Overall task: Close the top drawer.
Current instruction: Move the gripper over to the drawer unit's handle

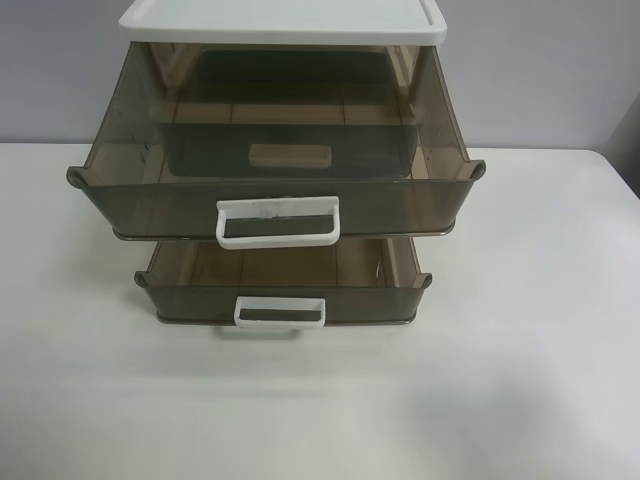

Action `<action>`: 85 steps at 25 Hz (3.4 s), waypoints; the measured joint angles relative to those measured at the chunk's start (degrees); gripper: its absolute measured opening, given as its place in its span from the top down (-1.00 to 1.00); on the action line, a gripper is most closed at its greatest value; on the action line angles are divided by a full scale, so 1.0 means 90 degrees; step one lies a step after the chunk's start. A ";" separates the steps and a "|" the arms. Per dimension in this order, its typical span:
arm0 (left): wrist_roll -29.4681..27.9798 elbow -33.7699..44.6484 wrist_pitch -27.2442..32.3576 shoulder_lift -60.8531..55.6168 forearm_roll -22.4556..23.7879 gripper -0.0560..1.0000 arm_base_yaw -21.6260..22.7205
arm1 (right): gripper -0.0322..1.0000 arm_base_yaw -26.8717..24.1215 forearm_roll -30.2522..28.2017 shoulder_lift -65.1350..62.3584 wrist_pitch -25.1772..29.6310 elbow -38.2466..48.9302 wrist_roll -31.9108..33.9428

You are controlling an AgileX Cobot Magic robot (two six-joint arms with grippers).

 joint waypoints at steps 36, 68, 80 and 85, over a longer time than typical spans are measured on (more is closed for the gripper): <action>0.0000 0.0000 0.0000 0.0000 0.0000 -0.99 0.0000 | -0.99 0.3962 -0.0003 0.6662 -0.0366 -0.4158 -0.1176; 0.0000 0.0000 0.0000 0.0000 0.0000 -0.99 0.0000 | -0.99 0.7362 -0.1339 1.1159 0.0556 -0.5652 -0.0386; 0.0000 0.0000 0.0000 0.0000 0.0000 -0.99 0.0000 | -0.98 0.6694 -0.0610 1.1159 0.0322 -0.5657 -0.0468; 0.0000 0.0000 0.0000 0.0000 0.0000 -0.99 0.0000 | -0.98 0.6628 -0.0475 1.1159 0.0295 -0.5785 -0.0514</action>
